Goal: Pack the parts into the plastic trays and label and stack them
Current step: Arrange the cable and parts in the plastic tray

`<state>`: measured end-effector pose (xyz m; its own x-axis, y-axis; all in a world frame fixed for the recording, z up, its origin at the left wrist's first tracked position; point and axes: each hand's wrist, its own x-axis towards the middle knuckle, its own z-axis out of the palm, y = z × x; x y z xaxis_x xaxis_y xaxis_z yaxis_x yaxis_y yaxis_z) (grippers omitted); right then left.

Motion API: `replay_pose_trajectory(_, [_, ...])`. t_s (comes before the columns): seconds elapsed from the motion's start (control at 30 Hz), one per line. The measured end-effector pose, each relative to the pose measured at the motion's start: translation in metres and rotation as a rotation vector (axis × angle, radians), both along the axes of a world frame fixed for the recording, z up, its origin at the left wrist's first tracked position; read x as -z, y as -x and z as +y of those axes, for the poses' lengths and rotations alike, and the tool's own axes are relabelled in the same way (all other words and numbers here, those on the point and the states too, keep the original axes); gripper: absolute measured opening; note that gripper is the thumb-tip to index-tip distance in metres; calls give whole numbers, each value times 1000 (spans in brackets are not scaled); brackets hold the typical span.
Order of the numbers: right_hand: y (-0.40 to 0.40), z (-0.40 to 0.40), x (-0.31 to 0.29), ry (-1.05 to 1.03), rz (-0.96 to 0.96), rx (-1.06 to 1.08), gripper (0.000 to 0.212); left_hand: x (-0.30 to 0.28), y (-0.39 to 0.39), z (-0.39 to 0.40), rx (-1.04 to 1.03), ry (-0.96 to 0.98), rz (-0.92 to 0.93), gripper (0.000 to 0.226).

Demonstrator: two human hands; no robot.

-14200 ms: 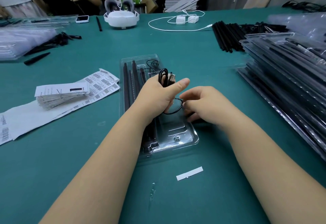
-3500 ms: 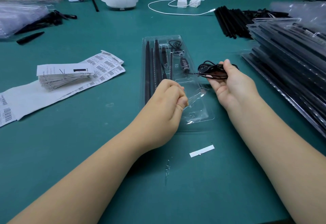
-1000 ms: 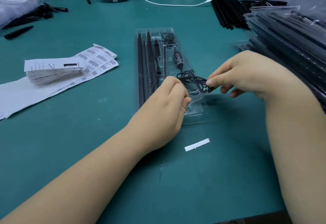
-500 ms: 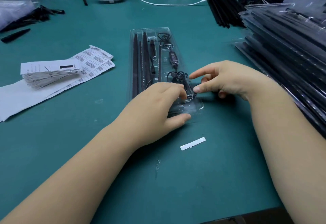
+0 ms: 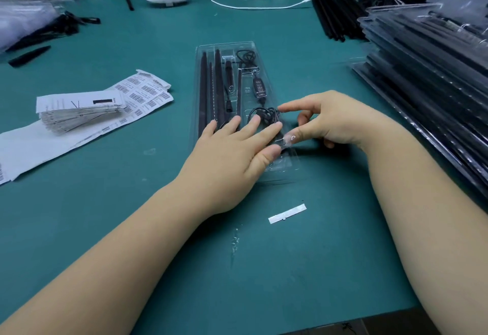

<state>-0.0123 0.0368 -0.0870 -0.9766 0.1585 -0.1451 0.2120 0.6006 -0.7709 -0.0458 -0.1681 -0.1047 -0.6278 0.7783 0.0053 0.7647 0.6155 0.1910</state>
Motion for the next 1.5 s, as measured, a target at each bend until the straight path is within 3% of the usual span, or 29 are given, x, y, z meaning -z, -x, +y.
replay_pose_trajectory(0.13, [0, 1, 2, 22, 53, 8, 57, -1, 2, -4, 6, 6, 2, 97])
replay_pose_trajectory(0.27, [1, 5, 4, 1, 23, -45, 65, -3, 7, -7, 56, 70, 18, 98])
replay_pose_trajectory(0.4, [0, 11, 6, -71, -5, -78, 31, -3, 10, -9, 79, 90, 30, 96])
replay_pose_trajectory(0.57, [17, -7, 15, -153, 197, 184, 13, -3, 8, -9, 78, 5, 26, 83])
replay_pose_trajectory(0.67, [15, -6, 11, -57, 140, 181, 5, -2, 4, -8, 97, 32, 41, 77])
replay_pose_trajectory(0.8, [9, -7, 8, -20, 136, 29, 11, -3, 3, -9, 88, -3, -16, 76])
replay_pose_trajectory(0.97, [11, -9, 15, 4, 180, 143, 13, -1, 3, -9, 94, 17, 11, 73])
replay_pose_trajectory(1.1, [15, -13, 16, -111, 167, 219, 28, 0, 7, -9, 84, 49, 74, 84])
replay_pose_trajectory(1.23, [16, -16, 19, -122, 189, 218, 14, 0, 7, -10, 72, 31, 77, 86])
replay_pose_trajectory(1.37, [16, -15, 19, -99, 164, 193, 18, -1, 7, -10, 68, 33, 61, 85])
replay_pose_trajectory(1.5, [24, -19, 22, -235, 163, 251, 17, -2, 6, -9, 67, 71, 75, 88])
